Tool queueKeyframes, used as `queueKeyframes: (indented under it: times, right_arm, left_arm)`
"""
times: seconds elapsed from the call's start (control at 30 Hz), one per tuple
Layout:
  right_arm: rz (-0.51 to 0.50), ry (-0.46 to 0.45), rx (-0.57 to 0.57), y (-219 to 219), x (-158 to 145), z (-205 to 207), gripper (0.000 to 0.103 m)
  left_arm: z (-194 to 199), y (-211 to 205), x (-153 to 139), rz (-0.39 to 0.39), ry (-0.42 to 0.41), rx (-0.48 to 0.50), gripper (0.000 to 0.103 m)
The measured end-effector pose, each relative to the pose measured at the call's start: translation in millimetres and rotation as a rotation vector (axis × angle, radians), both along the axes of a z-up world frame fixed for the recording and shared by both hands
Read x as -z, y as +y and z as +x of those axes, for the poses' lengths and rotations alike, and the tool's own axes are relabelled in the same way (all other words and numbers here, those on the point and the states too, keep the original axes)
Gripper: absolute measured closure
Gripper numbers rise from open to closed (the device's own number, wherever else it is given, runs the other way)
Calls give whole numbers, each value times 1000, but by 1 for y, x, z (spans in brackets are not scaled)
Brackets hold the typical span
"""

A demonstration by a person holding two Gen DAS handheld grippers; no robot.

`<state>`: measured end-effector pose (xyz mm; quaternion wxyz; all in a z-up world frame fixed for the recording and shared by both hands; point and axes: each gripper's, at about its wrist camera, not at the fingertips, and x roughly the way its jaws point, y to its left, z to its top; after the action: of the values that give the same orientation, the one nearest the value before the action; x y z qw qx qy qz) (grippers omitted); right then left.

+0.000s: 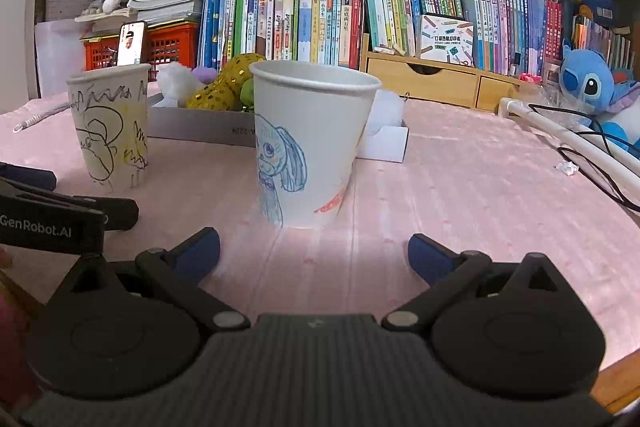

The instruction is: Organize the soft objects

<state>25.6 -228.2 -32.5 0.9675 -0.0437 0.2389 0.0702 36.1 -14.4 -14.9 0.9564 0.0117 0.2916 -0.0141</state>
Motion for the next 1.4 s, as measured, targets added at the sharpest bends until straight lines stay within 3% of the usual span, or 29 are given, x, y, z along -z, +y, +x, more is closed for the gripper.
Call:
queueKeyframes:
  times: [1.4]
  right_arm:
    - [10,10,-2,-1,1,1,0]
  left_arm:
    - [1,0,0,1,4,-4,0]
